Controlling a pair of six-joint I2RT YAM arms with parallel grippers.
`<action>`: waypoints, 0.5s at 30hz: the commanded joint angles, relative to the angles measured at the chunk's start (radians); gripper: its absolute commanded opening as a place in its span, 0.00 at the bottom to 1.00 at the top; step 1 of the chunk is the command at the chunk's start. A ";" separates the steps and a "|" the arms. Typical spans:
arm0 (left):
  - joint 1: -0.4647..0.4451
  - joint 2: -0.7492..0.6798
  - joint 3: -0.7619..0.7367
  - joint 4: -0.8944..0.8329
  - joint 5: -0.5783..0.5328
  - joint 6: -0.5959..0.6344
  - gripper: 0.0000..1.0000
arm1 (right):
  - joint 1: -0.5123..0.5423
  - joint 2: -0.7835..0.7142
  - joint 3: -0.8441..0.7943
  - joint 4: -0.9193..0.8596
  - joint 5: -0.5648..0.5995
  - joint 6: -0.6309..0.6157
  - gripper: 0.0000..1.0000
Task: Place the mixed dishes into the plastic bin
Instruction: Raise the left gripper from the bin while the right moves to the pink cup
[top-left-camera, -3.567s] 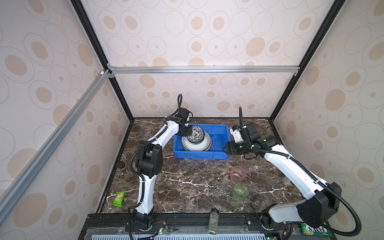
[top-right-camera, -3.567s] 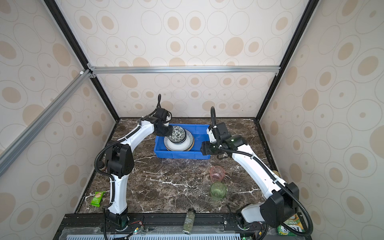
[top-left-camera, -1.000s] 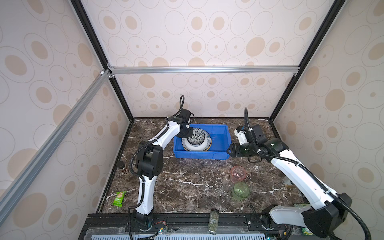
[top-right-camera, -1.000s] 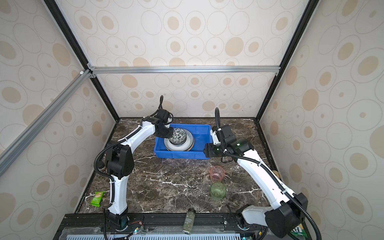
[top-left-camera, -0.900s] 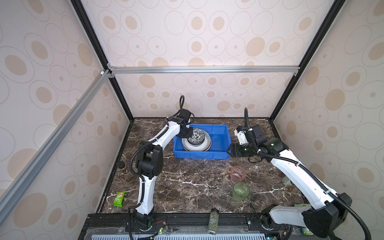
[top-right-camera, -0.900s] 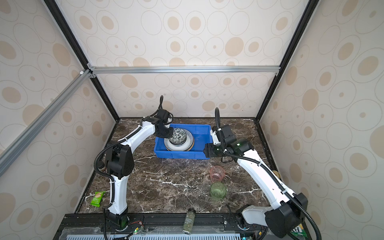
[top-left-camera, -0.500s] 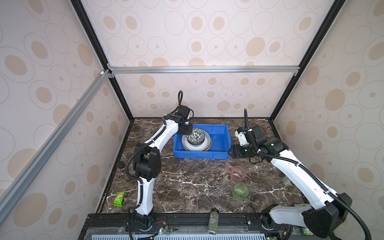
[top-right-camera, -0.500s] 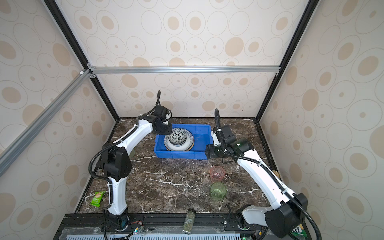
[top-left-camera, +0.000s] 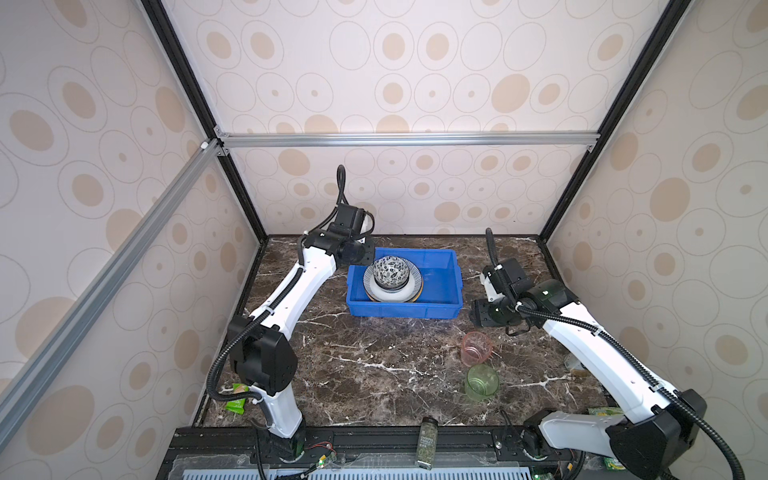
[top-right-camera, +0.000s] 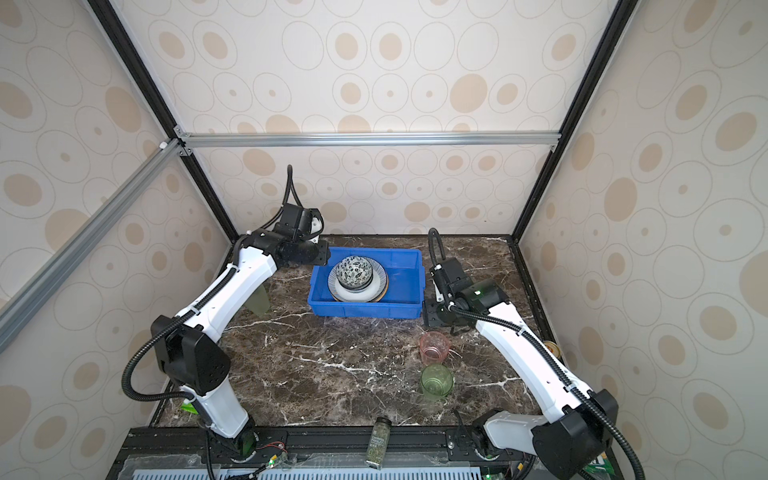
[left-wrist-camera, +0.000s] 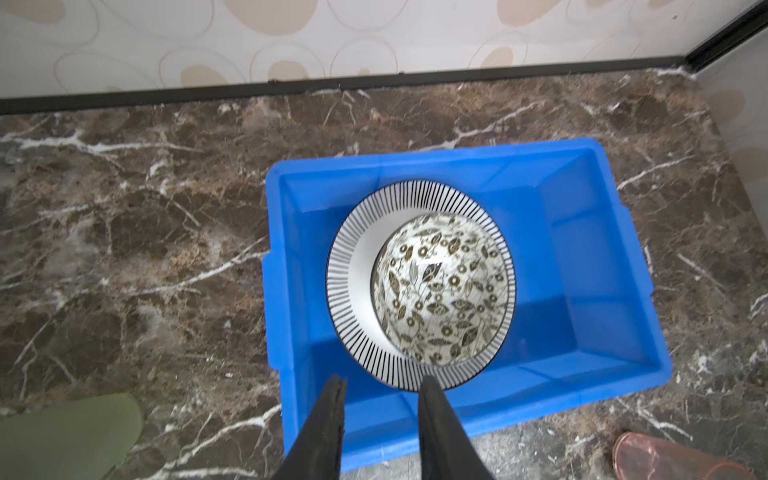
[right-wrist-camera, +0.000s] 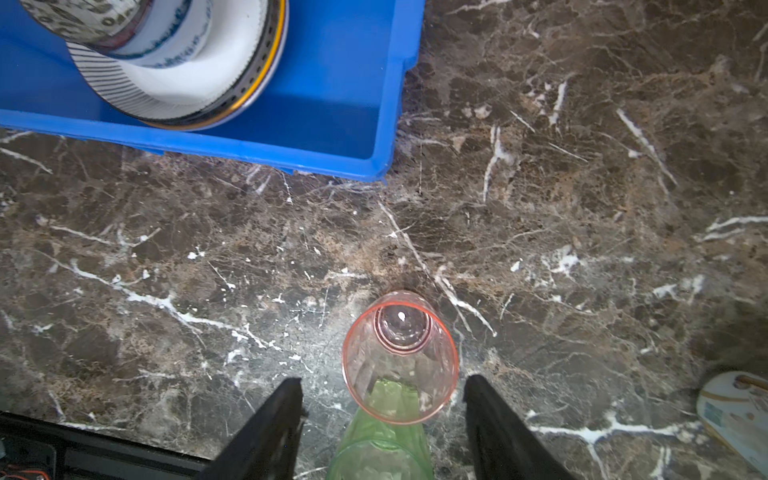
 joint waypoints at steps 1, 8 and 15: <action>-0.006 -0.081 -0.074 0.009 -0.060 0.023 0.31 | -0.006 0.016 -0.019 -0.068 0.050 0.027 0.65; -0.006 -0.219 -0.253 0.043 -0.027 0.035 0.31 | -0.009 0.050 -0.066 -0.025 0.104 0.017 0.64; -0.006 -0.340 -0.402 0.011 -0.010 0.055 0.31 | -0.049 0.085 -0.083 -0.003 0.061 -0.020 0.62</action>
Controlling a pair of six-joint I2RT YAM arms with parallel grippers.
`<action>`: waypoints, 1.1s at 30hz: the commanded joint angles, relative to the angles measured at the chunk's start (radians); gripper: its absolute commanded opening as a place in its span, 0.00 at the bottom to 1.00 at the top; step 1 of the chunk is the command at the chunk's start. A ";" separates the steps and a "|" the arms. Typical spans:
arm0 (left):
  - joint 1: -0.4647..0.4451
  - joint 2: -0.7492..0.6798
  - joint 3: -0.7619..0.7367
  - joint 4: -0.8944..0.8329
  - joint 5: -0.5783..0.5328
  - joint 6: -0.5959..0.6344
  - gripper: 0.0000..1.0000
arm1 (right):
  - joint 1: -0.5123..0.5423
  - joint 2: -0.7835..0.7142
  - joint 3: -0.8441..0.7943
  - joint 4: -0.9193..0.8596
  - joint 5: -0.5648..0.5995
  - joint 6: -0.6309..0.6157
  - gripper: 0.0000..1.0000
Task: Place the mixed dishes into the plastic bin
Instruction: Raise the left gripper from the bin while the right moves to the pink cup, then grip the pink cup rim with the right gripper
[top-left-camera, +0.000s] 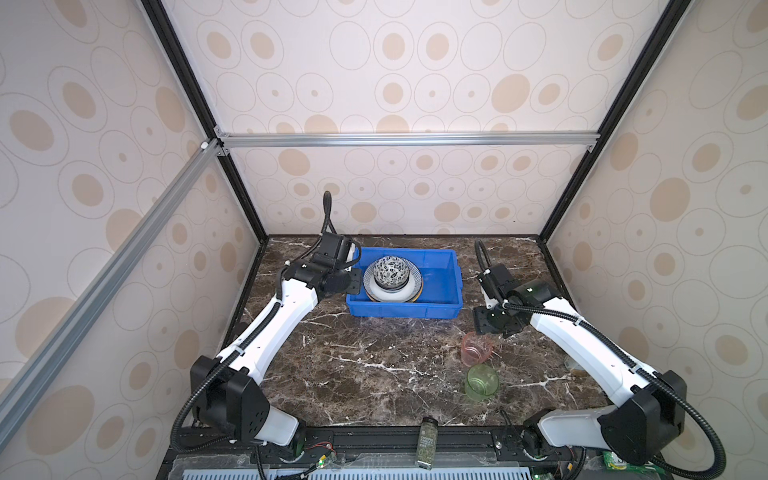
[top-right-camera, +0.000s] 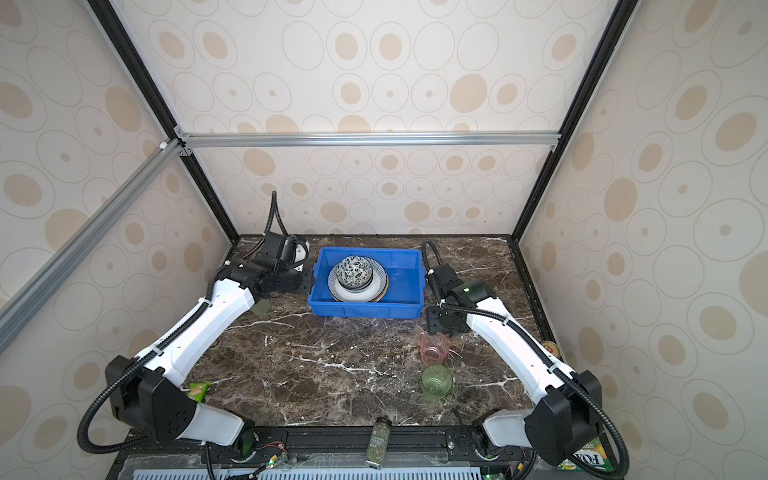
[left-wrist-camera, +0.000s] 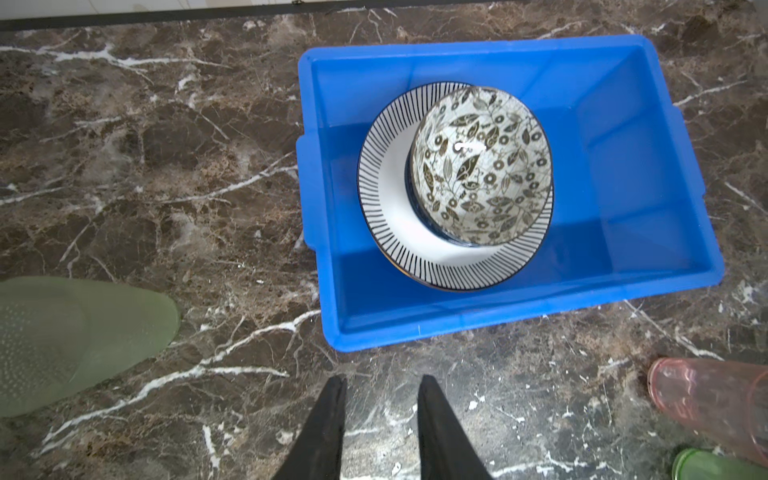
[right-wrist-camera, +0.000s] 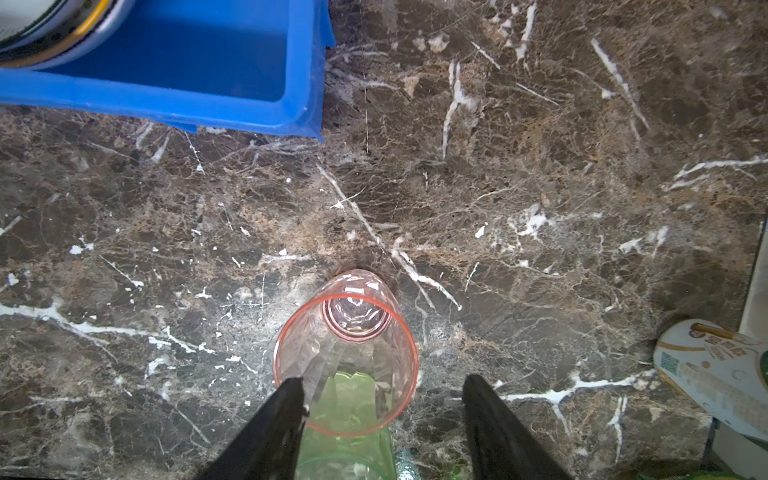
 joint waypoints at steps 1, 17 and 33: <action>-0.006 -0.048 -0.052 -0.024 0.004 0.043 0.31 | -0.044 0.009 -0.036 0.013 -0.031 -0.021 0.61; -0.006 -0.077 -0.119 -0.059 0.050 0.048 0.31 | -0.118 0.014 -0.202 0.110 -0.139 -0.020 0.45; -0.007 -0.076 -0.072 -0.092 0.007 0.031 0.32 | -0.127 0.111 -0.206 0.176 -0.153 -0.031 0.10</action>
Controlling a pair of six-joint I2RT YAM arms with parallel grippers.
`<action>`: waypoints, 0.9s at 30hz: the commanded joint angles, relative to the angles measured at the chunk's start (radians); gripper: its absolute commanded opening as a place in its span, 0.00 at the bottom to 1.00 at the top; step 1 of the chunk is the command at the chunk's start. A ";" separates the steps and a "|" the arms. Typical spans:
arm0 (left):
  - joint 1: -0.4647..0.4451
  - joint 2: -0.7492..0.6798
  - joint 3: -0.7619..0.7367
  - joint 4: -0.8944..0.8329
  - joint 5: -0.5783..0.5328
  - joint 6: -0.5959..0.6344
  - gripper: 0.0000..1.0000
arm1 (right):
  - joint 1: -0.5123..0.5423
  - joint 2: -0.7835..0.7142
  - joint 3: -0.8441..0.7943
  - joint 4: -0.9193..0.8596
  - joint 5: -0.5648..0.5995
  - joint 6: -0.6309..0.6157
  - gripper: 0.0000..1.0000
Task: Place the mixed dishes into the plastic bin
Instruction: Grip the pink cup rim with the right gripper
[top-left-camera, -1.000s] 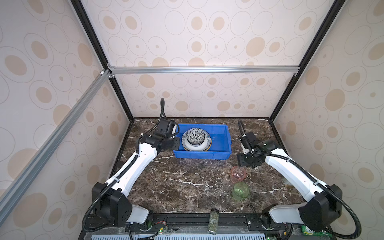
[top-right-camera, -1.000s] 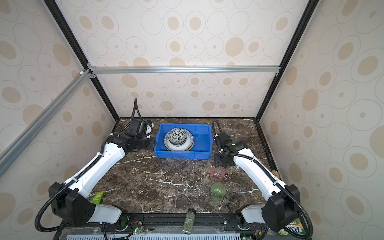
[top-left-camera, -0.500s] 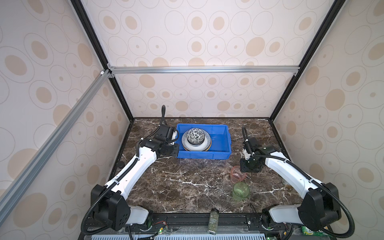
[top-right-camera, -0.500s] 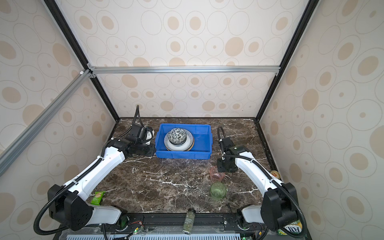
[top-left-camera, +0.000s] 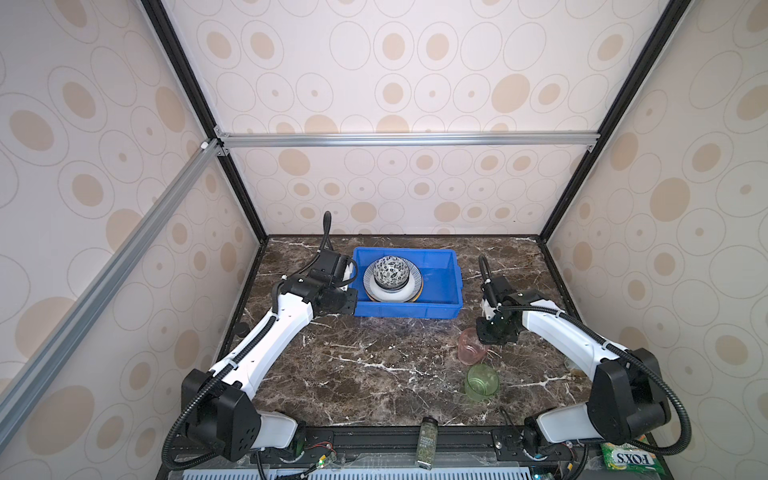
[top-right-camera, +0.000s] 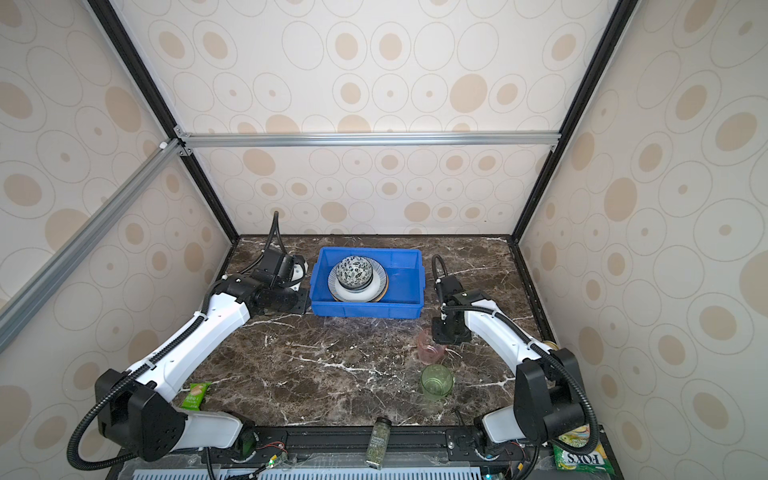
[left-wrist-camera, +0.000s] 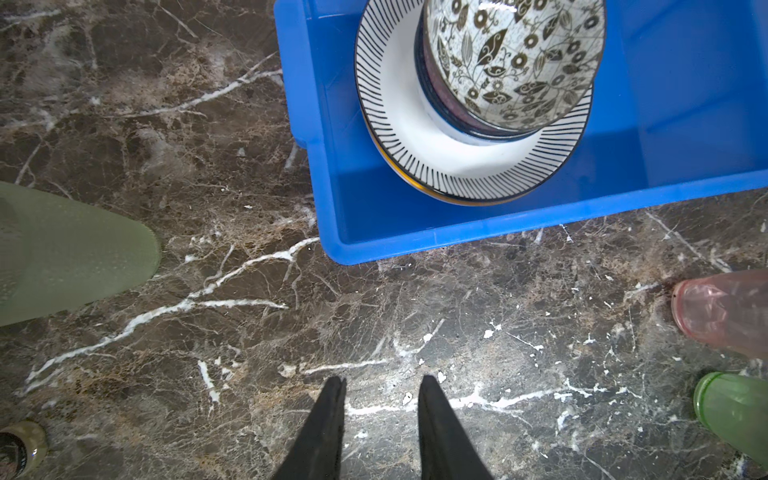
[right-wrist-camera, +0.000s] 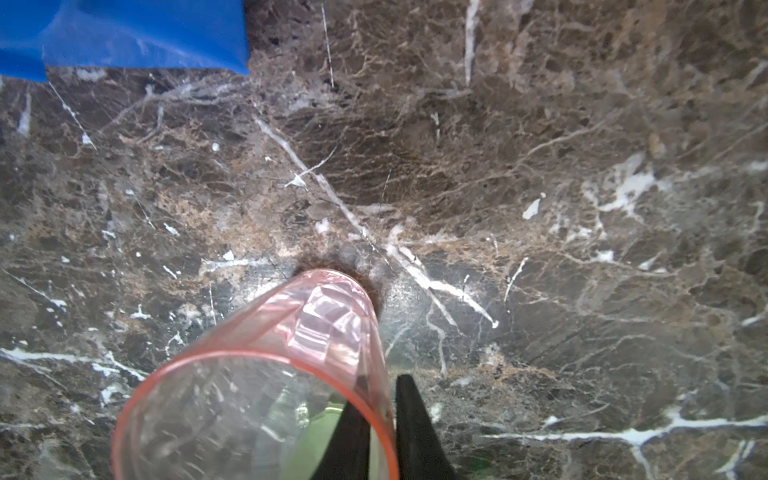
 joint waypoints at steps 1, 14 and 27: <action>-0.007 -0.015 0.052 -0.034 -0.024 0.010 0.32 | -0.006 0.019 -0.007 0.005 0.003 -0.006 0.07; -0.007 -0.014 0.025 -0.018 -0.035 0.018 0.32 | -0.006 0.012 0.100 -0.053 0.002 0.007 0.00; -0.007 0.002 0.011 0.008 -0.026 0.040 0.32 | 0.015 -0.063 0.226 -0.145 -0.045 0.023 0.00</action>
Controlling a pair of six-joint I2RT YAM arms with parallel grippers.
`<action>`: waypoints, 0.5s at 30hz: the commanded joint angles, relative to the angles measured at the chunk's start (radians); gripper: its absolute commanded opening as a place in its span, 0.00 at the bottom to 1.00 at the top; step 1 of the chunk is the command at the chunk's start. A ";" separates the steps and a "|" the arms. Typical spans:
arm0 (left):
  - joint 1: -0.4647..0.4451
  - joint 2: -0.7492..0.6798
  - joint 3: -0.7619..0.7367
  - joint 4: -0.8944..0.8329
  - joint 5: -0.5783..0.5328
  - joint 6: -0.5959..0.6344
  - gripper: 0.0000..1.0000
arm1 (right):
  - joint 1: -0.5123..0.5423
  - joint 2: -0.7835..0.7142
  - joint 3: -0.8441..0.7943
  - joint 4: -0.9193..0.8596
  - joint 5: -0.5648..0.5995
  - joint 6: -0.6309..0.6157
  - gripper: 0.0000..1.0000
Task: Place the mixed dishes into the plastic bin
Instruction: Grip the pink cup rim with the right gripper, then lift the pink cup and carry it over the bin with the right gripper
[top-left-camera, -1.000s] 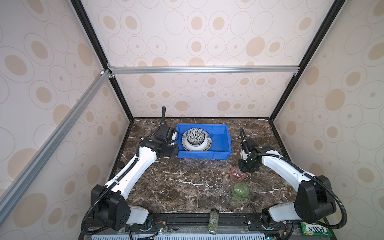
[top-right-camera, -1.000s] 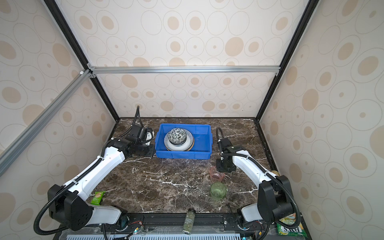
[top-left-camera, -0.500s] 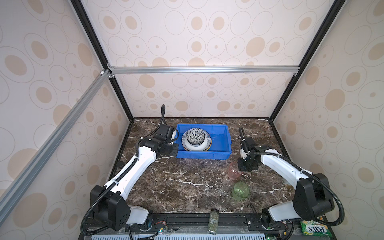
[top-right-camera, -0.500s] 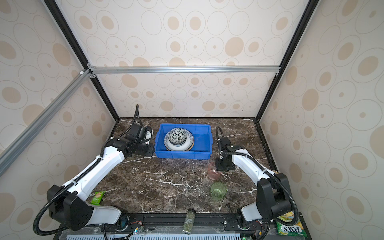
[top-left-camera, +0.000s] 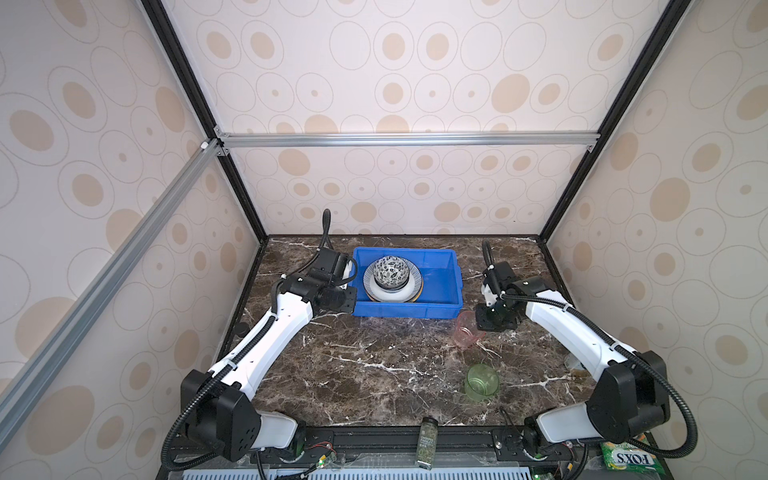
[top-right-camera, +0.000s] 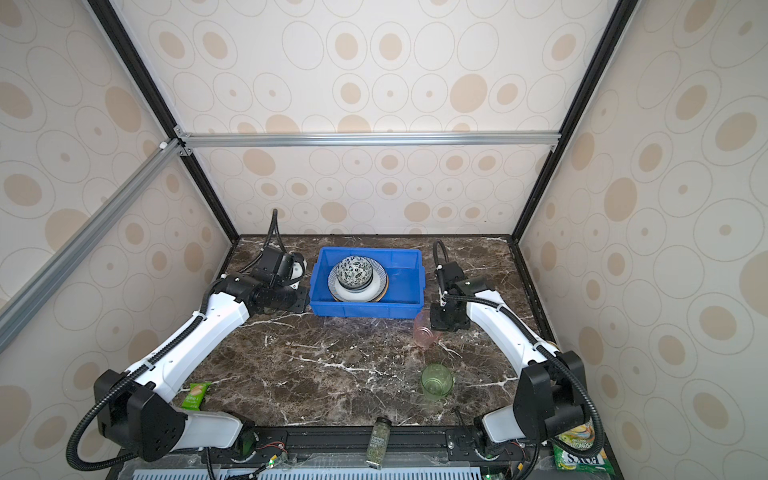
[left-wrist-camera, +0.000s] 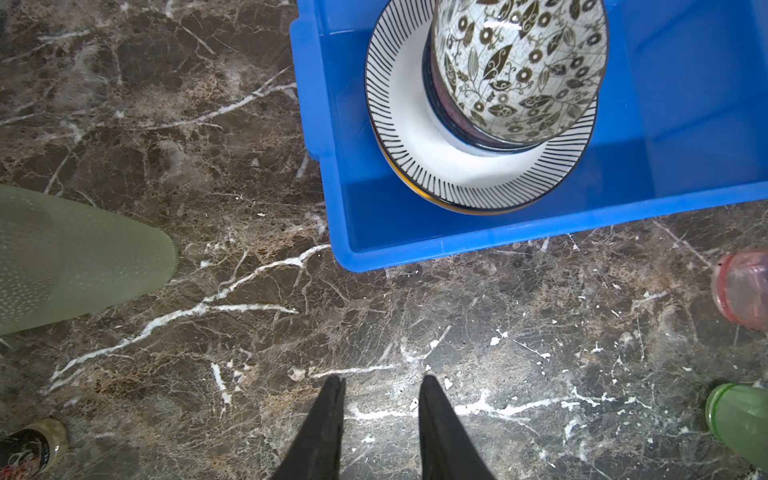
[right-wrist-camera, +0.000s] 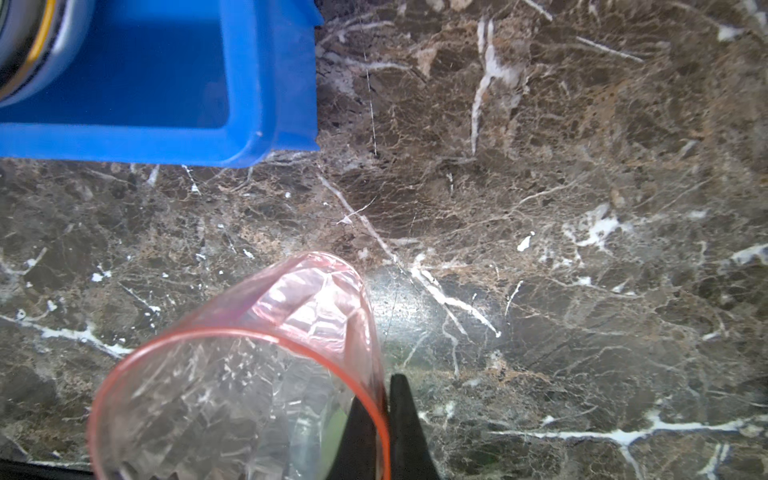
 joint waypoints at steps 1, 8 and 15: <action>-0.007 0.002 0.002 0.007 -0.003 0.034 0.32 | 0.021 -0.056 0.076 -0.064 -0.010 0.014 0.00; -0.007 0.019 0.017 0.022 0.013 0.041 0.32 | 0.089 -0.037 0.254 -0.096 0.019 0.015 0.00; -0.007 0.020 0.020 0.035 0.026 0.041 0.31 | 0.101 0.060 0.407 -0.056 0.041 -0.007 0.00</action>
